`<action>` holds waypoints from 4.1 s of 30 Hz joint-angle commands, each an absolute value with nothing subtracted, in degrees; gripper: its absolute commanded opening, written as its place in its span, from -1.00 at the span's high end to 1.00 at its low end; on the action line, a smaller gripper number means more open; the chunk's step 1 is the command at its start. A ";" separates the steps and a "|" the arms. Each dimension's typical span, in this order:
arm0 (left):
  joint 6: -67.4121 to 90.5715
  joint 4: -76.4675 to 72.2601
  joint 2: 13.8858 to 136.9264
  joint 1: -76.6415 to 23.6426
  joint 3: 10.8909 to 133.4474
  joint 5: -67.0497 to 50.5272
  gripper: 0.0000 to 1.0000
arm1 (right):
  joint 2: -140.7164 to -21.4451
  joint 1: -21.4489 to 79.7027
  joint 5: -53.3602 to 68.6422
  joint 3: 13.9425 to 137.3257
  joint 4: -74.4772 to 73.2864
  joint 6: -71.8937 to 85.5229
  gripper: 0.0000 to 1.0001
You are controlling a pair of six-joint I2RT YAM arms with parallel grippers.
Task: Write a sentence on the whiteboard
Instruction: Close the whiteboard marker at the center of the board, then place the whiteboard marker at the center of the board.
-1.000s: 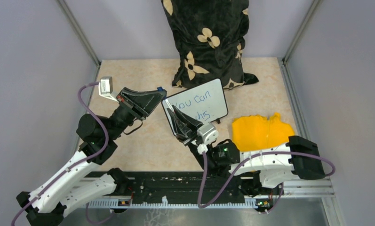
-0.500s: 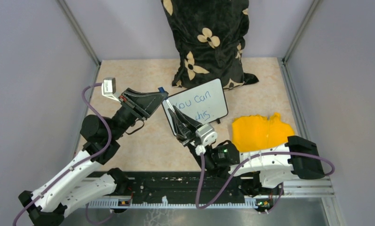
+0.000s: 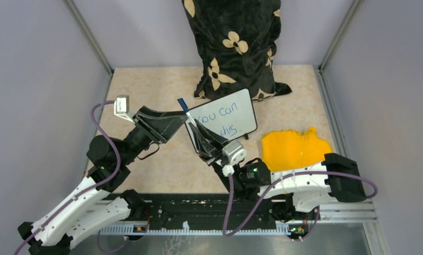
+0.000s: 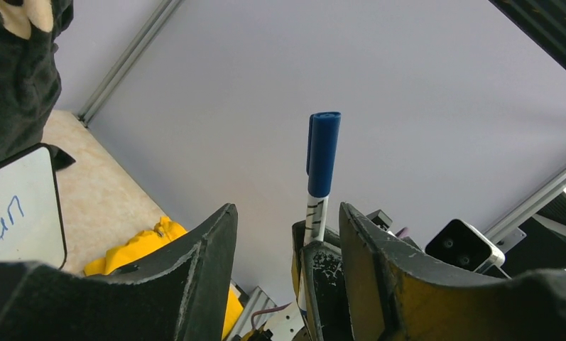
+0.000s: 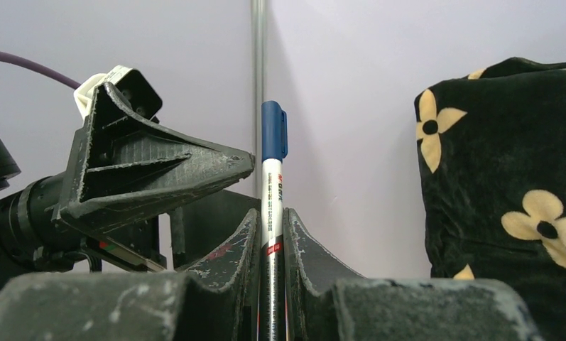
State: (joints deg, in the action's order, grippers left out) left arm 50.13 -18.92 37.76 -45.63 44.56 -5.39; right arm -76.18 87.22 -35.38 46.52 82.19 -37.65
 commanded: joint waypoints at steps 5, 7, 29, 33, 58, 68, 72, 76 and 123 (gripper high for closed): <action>46.31 -18.67 39.53 -45.84 47.96 -8.07 -0.10 | -75.94 87.97 -33.56 47.98 82.35 -36.26 1.00; 45.88 -18.74 40.69 -45.79 48.73 -9.54 -0.06 | -75.94 87.98 -33.59 48.05 81.97 -36.21 1.00; 43.06 -15.29 39.02 -45.80 47.58 -5.99 1.00 | -71.10 88.15 -31.20 46.14 71.46 -31.84 0.64; 41.70 -11.93 38.39 -45.80 47.89 -2.75 1.00 | -68.80 88.15 -30.47 47.18 62.39 -28.26 0.06; 24.50 32.05 43.07 -45.82 59.59 21.61 1.00 | -38.75 87.50 -51.47 35.43 18.46 -6.06 -0.97; 25.82 35.51 51.97 -44.47 55.35 25.61 1.00 | -45.41 81.82 -48.11 35.35 9.31 5.16 -0.97; 27.07 35.94 53.43 -40.01 53.25 22.40 1.00 | -47.64 81.83 -47.41 35.13 9.66 6.55 -0.97; 26.81 36.46 56.39 -29.50 51.32 12.98 1.00 | -49.12 81.83 -46.70 35.63 8.79 7.29 -0.97; 21.09 27.22 100.56 -16.61 59.40 -2.43 0.76 | -54.74 81.83 -48.86 38.11 1.10 11.69 -0.93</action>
State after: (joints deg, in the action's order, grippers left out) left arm 21.96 27.03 98.67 -16.88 59.09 -1.89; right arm -55.64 82.30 -47.62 36.67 -0.89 10.74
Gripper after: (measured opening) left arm 0.116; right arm 0.969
